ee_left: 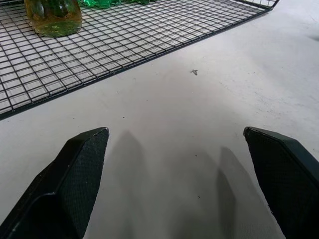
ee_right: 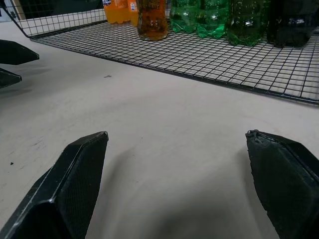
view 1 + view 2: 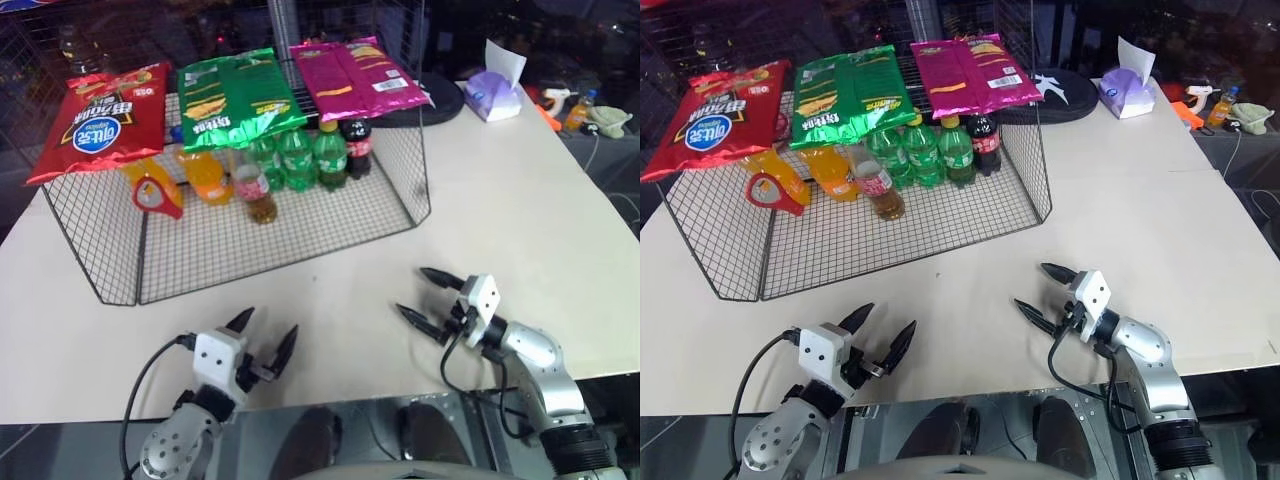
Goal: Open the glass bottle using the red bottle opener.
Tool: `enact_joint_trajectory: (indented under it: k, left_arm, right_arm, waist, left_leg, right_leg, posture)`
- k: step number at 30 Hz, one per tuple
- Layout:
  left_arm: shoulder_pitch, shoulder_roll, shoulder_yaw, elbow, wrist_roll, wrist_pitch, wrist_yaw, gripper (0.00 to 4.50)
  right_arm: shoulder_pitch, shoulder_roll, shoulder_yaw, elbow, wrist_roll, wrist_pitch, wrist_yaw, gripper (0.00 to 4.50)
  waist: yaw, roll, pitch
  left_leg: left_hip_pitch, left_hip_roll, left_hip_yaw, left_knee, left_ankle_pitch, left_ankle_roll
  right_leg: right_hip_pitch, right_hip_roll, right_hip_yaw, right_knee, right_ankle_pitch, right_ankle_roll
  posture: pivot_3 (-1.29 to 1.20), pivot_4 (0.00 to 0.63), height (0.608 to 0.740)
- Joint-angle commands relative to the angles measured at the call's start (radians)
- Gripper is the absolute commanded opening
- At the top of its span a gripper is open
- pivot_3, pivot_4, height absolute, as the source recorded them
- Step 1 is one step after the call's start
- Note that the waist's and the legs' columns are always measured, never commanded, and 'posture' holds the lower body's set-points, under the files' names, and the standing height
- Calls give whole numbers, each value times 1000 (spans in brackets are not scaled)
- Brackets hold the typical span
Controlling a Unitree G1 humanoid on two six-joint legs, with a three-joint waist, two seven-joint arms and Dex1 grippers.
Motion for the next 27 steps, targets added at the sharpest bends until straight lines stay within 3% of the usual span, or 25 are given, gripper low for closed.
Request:
enact_joint_trajectory:
  k: [1,16,27]
  left_arm:
    - [-3,6,-5,-49,2,3,7,4500]
    - [-11,10,5,-75,-8,42,10,4500]
    - [-61,-1,99,-22,-28,16,43,4500]
  right_arm:
    - [-3,-17,2,-37,-1,-8,0,4465]
    - [-29,-31,13,-1,5,-19,12,4465]
    - [-45,-23,19,-17,29,-25,36,4465]
  waist:
    - [0,0,0]
    - [0,0,0]
    - [0,0,0]
  left_leg:
    - [0,0,0,0,0,0]
    - [0,0,0,0,0,0]
    - [0,0,0,0,0,-1]
  right_leg:
    - [0,0,0,0,0,0]
    - [0,1,0,0,0,0]
    - [0,1,0,0,0,0]
  posture:
    - [0,150,740]
    - [0,150,740]
    - [0,150,740]
